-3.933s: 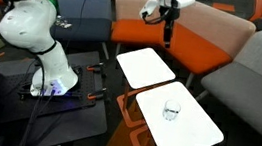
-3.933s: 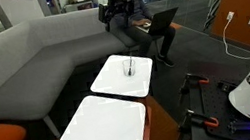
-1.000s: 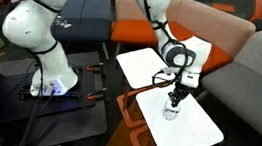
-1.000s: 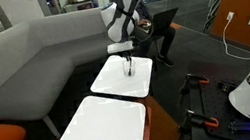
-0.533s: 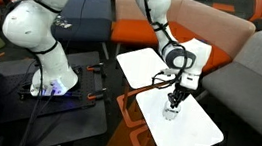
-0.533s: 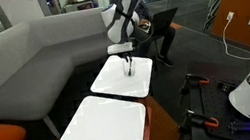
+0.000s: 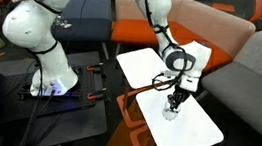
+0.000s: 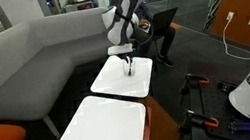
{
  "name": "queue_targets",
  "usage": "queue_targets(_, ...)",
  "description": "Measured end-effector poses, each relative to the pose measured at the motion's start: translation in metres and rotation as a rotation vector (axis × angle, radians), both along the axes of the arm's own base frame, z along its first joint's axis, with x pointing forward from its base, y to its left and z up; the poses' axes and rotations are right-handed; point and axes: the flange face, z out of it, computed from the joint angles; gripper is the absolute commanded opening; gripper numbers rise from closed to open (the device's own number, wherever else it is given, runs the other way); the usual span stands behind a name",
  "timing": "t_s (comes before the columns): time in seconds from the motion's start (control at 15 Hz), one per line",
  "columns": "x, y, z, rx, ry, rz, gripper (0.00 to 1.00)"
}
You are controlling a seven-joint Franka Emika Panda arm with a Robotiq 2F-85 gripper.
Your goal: Take the pen out of the cup and put it on the table on the left
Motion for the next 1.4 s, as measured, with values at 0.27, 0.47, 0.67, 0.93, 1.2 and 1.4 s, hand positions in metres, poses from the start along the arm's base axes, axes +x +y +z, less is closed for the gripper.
queue_targets(0.27,0.001,-0.002,-0.006,0.002,0.001,-0.009,0.37)
queue_targets(0.47,0.003,-0.006,-0.01,0.0,-0.002,-0.016,0.29)
queue_targets(0.67,0.005,-0.009,-0.016,0.0,-0.001,-0.023,0.28)
queue_targets(0.93,0.005,-0.009,-0.026,0.006,0.003,-0.033,0.0)
queue_targets(1.2,0.009,-0.008,-0.026,0.003,-0.003,-0.028,0.03)
queue_targets(1.4,0.014,-0.008,-0.02,-0.008,-0.011,-0.021,0.03)
